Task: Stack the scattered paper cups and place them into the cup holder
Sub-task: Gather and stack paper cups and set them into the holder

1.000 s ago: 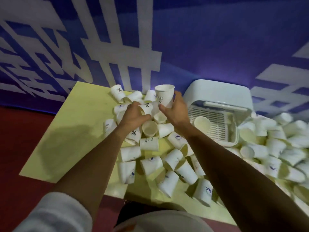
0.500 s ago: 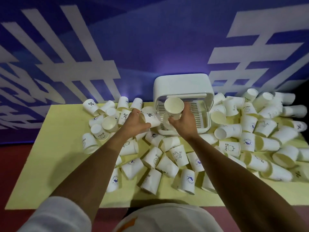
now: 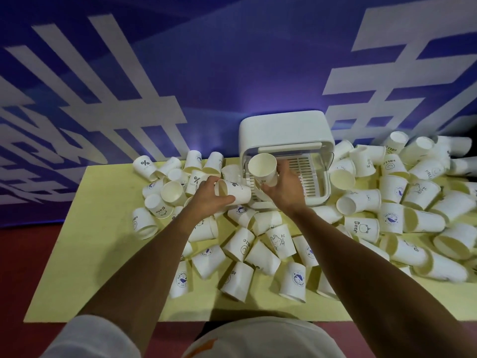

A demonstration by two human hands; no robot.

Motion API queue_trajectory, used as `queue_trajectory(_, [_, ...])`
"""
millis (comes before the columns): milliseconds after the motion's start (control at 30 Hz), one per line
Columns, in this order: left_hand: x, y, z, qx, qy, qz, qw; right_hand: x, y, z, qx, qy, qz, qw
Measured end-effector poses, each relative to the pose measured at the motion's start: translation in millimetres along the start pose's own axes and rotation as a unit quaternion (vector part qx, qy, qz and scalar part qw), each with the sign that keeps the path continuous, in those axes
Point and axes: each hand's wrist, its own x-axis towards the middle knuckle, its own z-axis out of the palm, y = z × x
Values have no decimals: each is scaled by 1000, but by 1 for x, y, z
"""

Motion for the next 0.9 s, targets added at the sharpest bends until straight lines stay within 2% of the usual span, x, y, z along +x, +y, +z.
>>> queue_trajectory(267, [1, -8, 1, -31, -6, -15, 999, -11, 4, 4, -36, -31, 15, 999])
queue_trajectory(467, [0, -7, 3, -30, -13, -16, 999, -21, -2, -2, -43, 4, -48, 998])
queue_trajectory(633, [-3, -7, 4, -30, -21, -10, 999, -30, -5, -4, -64, 31, -67, 995])
queue_trajectory(900, [-5, 8, 4, -79, -40, -14, 996, -42, -16, -6, -37, -117, -90, 988])
